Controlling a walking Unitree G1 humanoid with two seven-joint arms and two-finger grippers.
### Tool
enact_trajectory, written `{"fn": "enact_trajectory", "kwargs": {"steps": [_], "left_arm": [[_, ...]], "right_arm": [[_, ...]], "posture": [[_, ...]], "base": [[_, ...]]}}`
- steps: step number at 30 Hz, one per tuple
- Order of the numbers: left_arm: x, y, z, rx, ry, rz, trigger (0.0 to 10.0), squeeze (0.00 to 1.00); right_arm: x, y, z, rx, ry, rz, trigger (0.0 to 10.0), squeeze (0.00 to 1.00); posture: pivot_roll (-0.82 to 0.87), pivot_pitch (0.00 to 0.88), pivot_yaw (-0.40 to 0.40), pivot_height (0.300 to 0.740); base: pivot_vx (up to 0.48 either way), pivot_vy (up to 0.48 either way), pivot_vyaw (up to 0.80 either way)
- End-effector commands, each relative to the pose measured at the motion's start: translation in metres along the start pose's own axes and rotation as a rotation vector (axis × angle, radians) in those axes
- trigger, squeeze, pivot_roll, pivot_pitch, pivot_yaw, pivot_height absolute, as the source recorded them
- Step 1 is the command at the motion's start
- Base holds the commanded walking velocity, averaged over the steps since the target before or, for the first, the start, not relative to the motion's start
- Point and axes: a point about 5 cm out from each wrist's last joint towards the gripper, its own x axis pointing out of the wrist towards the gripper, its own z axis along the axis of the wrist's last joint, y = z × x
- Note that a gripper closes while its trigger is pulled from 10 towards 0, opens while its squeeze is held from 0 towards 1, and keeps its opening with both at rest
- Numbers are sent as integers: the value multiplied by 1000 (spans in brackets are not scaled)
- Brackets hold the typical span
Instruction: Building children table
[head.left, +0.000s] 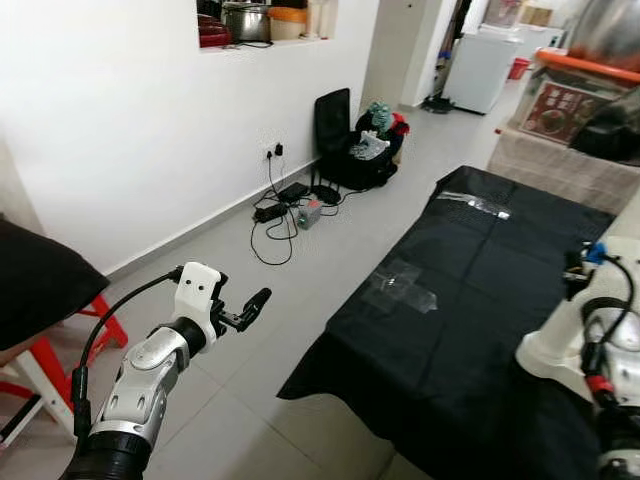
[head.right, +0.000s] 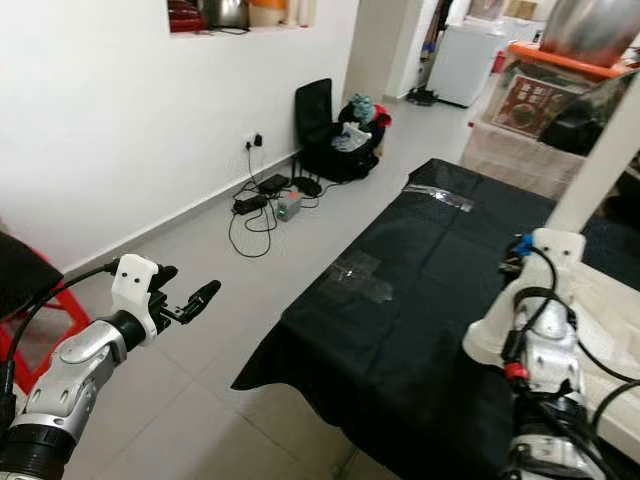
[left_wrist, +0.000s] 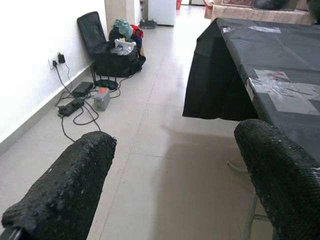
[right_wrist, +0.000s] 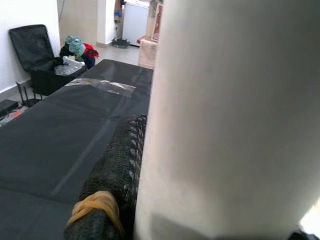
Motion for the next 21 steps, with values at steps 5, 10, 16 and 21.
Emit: {"fn": "enact_trajectory", "kwargs": {"steps": [5,10,16,21], "left_arm": [[-1,-3,-4,-4,11,-3,10000,0],[0,-2,-3,-2,12,-7,10000,0],[2,-3,-2,-1,11,-15,10000,0],[1,-4,-3,-2,13,-19,10000,0]], "right_arm": [[-11,-44,-30,-159,127,-203,0,0],[-19,-65,-47,-141,200,-317,0,0],[-34,-106,-67,-113,290,-537,0,0],[-45,-134,-74,-111,326,-699,0,0]], "posture": [[37,0,-113,740],[28,0,-105,740],[22,0,-103,740],[24,0,-104,740]], "base": [[0,0,0],[0,0,0],[0,0,0],[0,0,0]]}}
